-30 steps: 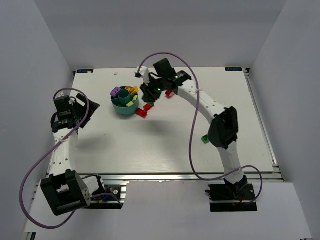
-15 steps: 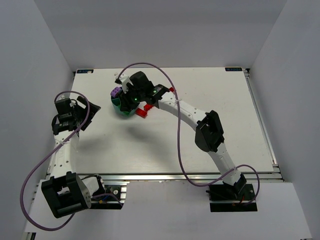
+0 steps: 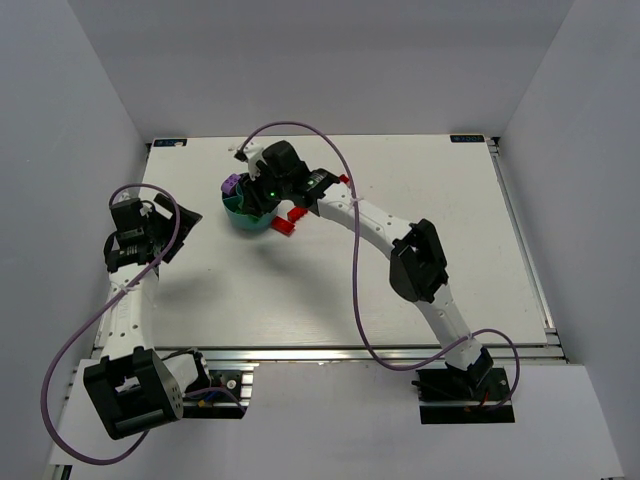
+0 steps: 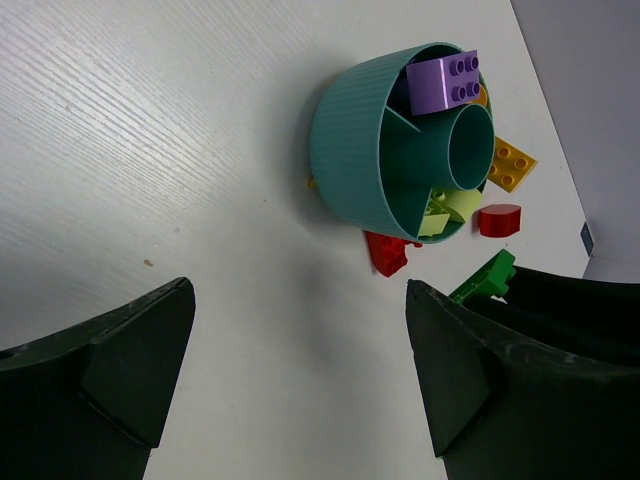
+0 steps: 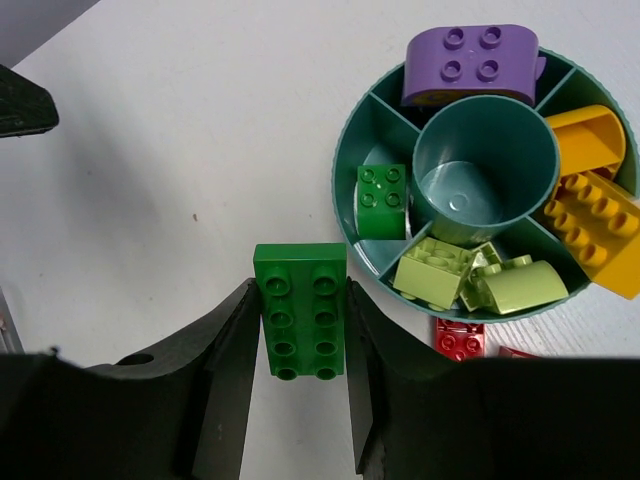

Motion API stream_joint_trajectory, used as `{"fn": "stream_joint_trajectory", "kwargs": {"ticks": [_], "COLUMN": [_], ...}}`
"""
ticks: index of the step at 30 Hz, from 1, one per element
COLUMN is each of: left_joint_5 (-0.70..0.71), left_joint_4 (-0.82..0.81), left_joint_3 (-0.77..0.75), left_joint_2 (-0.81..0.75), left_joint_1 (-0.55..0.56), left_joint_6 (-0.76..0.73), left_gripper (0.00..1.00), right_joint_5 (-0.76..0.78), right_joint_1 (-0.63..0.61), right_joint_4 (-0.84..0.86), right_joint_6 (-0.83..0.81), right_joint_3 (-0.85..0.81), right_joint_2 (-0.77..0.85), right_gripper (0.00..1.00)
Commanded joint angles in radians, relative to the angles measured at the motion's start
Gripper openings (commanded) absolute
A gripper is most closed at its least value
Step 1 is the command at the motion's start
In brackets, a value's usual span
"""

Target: Sort the legos into containers by color

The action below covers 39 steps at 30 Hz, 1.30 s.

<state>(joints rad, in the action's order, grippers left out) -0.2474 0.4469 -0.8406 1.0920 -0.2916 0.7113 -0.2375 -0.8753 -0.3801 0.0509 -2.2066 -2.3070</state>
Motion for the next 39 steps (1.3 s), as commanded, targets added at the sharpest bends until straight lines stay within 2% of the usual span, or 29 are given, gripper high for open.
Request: {"fn": "stream_joint_trajectory", "kwargs": {"ticks": [1, 17, 20, 22, 27, 30, 33, 36, 39], "left_joint_5": [-0.010, -0.012, -0.010, -0.003, 0.011, 0.020, 0.017, 0.022, 0.030], "left_joint_4": [-0.005, -0.001, 0.004, 0.007, 0.022, 0.027, 0.030, 0.038, 0.042], "left_joint_3": [0.006, -0.002, -0.006, -0.009, -0.018, -0.015, -0.020, -0.032, -0.031], "left_joint_2": [-0.026, -0.017, -0.015, -0.017, -0.024, -0.023, -0.017, -0.012, -0.009], "left_joint_1": [0.000, 0.000, 0.000, 0.000, 0.002, 0.002, 0.003, 0.003, 0.003], "left_joint_6": [0.002, -0.001, -0.004, -0.007, -0.019, -0.024, -0.026, -0.030, -0.032], "left_gripper": [0.95, 0.95, 0.95, 0.95, 0.95, 0.95, 0.95, 0.95, 0.95], "right_joint_5": [0.012, 0.017, 0.000, -0.064, -0.296, -0.371, -0.449, -0.488, -0.461], "right_joint_1": [-0.014, -0.016, -0.016, -0.016, -0.013, 0.004, 0.025, 0.044, 0.048], "right_joint_4": [0.056, 0.063, 0.064, 0.078, 0.292, 0.436, 0.544, 0.668, 0.792], "right_joint_6": [0.001, -0.009, -0.011, -0.028, -0.173, -0.238, -0.275, -0.241, -0.198], "right_joint_3": [0.008, 0.038, 0.039, 0.048, 0.214, 0.280, 0.295, 0.286, 0.285], "right_joint_2": [0.011, 0.020, 0.026, 0.049, 0.185, 0.216, 0.189, 0.146, 0.107], "right_gripper": [0.00, 0.00, 0.00, 0.00, 0.00, 0.00, 0.00, 0.00, 0.00]}}
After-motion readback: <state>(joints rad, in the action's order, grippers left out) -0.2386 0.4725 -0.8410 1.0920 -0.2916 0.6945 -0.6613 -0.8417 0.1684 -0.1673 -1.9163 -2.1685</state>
